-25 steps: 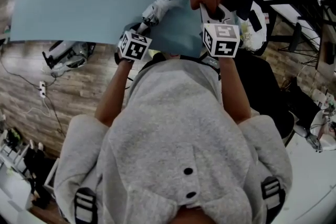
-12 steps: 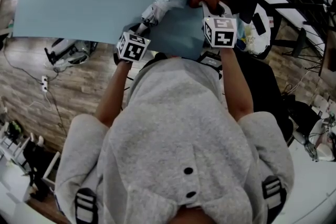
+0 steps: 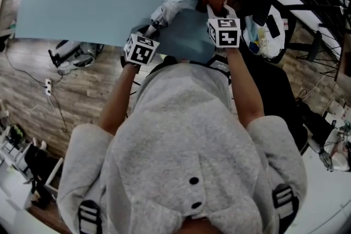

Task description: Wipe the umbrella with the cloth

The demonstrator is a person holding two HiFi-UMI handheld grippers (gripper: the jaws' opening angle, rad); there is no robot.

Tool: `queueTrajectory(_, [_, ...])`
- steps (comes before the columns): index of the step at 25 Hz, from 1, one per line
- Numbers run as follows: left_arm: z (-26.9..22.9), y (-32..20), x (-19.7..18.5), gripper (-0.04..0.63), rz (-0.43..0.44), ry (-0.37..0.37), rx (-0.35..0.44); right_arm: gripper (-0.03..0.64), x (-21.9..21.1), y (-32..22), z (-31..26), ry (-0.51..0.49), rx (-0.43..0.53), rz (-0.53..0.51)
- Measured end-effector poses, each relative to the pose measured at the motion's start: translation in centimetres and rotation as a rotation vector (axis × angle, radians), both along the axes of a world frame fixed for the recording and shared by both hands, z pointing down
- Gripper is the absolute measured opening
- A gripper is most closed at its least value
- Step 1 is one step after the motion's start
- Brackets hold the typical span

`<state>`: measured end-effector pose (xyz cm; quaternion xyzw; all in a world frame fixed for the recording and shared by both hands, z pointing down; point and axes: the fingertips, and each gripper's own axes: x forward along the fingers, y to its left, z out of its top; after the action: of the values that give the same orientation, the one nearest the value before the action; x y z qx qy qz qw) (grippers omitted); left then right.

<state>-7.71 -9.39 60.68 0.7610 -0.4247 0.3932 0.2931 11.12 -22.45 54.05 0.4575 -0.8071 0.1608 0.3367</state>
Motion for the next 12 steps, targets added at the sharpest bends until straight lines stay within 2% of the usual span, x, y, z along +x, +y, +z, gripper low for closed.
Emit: queueTrajectory(12, [0.1,-0.1,0.2,0.163,0.034,-0.001,-0.002,0.081,-3.3,1.8,2.6,0.000,-0.063,-0.061])
